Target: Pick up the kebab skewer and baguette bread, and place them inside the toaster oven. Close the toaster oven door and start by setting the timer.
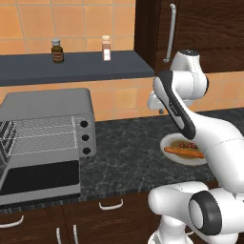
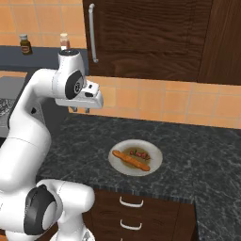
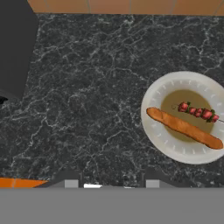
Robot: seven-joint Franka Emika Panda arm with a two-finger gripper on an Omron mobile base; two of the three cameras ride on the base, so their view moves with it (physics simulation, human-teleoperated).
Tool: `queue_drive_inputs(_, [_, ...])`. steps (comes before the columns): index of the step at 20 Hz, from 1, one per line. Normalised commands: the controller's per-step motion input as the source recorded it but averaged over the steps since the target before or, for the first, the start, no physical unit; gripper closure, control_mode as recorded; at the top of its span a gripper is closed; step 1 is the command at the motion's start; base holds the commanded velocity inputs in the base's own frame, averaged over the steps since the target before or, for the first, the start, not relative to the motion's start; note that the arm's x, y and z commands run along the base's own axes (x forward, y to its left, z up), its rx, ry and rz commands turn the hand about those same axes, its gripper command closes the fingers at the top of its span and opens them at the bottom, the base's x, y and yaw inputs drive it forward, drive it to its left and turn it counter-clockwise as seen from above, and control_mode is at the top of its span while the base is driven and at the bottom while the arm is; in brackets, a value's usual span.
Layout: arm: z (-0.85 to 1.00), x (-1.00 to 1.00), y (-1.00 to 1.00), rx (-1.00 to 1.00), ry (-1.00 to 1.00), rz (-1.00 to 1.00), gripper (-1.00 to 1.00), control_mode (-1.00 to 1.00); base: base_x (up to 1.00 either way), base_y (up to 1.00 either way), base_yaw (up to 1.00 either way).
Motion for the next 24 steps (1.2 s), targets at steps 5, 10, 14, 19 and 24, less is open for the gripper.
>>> queue_drive_inputs(5, [0.00, 0.00, 0.00, 0.00, 0.00, 0.00, -1.00, 1.00, 0.00, 0.00, 0.00])
queue_drive_inputs(10, [0.00, 0.00, 0.00, 0.00, 0.00, 0.00, -1.00, 1.00, -0.01, 0.00, 0.00])
queue_drive_inputs(14, [0.00, 0.00, 0.00, 0.00, 0.00, 0.00, -1.00, 1.00, -0.03, 0.43, 0.00])
queue_drive_inputs(19, [0.00, 0.00, 0.00, 0.00, 0.00, 0.00, -1.00, 1.00, 0.00, 0.57, 0.00])
queue_drive_inputs(24, [0.00, 0.00, 0.00, 0.00, 0.00, 0.00, -1.00, 1.00, 0.01, 0.42, 0.00])
